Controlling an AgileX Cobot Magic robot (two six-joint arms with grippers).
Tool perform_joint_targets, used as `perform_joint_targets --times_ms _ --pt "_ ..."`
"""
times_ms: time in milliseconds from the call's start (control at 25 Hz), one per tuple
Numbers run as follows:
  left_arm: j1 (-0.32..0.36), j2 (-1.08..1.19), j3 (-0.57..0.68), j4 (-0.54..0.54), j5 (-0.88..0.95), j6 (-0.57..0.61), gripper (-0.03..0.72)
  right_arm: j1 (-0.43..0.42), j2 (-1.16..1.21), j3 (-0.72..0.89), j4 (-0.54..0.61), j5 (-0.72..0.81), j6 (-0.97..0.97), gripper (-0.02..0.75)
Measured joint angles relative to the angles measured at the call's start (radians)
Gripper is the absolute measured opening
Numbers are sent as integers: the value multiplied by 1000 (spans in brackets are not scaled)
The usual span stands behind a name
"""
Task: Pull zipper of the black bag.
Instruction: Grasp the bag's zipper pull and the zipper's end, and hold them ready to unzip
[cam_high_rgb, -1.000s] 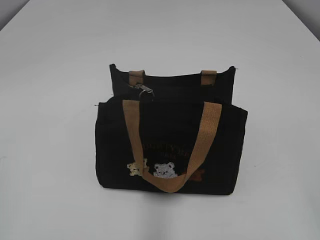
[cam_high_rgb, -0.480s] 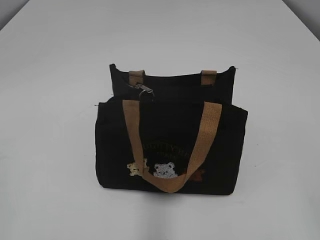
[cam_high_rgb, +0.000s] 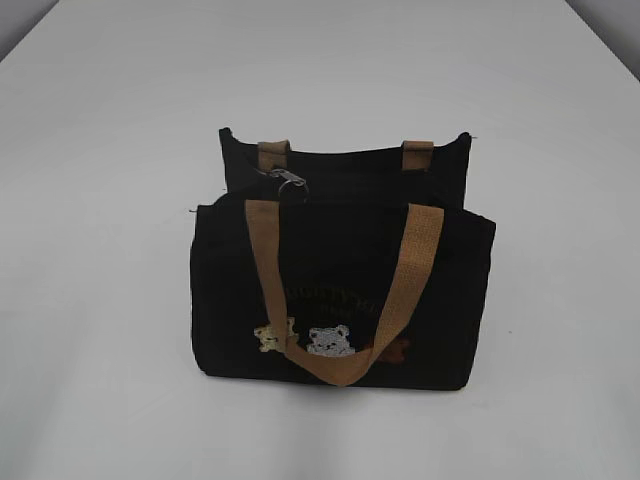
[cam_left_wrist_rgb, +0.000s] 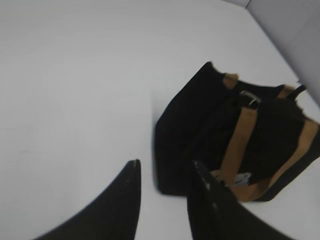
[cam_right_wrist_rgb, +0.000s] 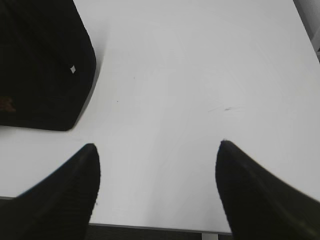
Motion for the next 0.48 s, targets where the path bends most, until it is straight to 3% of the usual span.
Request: perform_joint_targets --times_ms 120,360,480 --pt "0 148 -18 -155 -84 67 273 1 7 0 0 0 0 557" --pt "0 531 -79 -498 -118 366 432 2 167 0 1 -4 -7 557" --pt "0 739 -142 -581 -72 487 463 11 261 -1 2 -6 -28 557"
